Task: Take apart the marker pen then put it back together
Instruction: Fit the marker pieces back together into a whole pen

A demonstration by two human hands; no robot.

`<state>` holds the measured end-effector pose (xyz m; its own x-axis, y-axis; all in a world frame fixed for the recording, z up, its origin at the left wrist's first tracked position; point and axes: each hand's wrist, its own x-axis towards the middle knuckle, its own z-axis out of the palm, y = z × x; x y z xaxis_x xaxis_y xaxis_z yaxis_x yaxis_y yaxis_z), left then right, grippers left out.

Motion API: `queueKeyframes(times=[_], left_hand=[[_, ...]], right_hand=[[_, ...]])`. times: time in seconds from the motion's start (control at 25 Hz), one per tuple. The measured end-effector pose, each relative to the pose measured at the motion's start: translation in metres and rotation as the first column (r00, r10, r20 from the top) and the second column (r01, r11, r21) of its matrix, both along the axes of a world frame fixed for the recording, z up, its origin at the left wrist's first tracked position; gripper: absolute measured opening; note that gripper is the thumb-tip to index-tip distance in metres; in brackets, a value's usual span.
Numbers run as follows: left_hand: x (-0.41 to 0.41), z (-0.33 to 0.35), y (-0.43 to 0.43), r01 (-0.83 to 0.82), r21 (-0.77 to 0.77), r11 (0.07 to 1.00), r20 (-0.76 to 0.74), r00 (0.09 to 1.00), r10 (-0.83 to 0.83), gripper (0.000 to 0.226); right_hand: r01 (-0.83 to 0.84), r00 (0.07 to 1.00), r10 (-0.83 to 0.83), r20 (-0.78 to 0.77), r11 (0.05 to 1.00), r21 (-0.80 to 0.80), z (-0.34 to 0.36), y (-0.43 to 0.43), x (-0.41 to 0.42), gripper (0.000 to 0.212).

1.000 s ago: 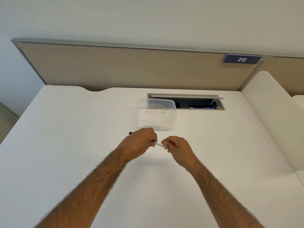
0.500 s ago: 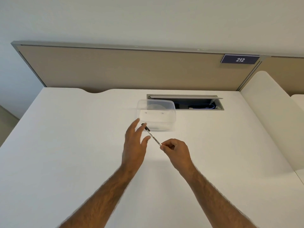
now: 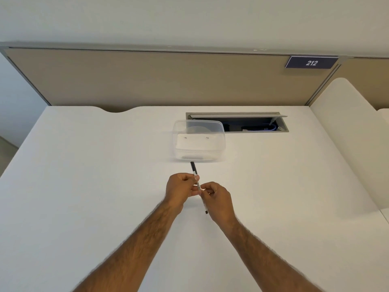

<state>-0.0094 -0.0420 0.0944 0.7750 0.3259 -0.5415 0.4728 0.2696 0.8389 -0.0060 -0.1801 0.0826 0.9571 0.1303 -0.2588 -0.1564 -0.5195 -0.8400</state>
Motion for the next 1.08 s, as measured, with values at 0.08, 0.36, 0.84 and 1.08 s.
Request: queueKeyframes(times=[0.08, 0.36, 0.84, 1.08], left_hand=[[0.004, -0.007, -0.001, 0.073, 0.008, 0.997, -0.04, 0.997, -0.073, 0.018], [0.019, -0.025, 0.003, 0.067, 0.064, 0.996, -0.085, 0.995, -0.061, 0.011], [0.034, -0.047, 0.001, 0.06, 0.19, 0.98, -0.186, 0.982, -0.025, 0.015], [0.036, -0.053, -0.005, 0.096, 0.248, 0.964, -0.21, 0.977, -0.043, 0.018]], right_hand=[[-0.001, 1.0, 0.001, 0.012, 0.999, -0.039, -0.002, 0.003, 0.007, 0.011], [0.019, 1.0, -0.02, -0.021, 0.997, -0.078, -0.016, 0.02, 0.03, 0.013], [0.054, 0.987, -0.072, -0.142, 0.99, -0.129, -0.042, 0.032, 0.049, 0.007], [0.019, 0.984, -0.051, -0.173, 0.983, -0.181, -0.048, 0.034, 0.052, 0.007]])
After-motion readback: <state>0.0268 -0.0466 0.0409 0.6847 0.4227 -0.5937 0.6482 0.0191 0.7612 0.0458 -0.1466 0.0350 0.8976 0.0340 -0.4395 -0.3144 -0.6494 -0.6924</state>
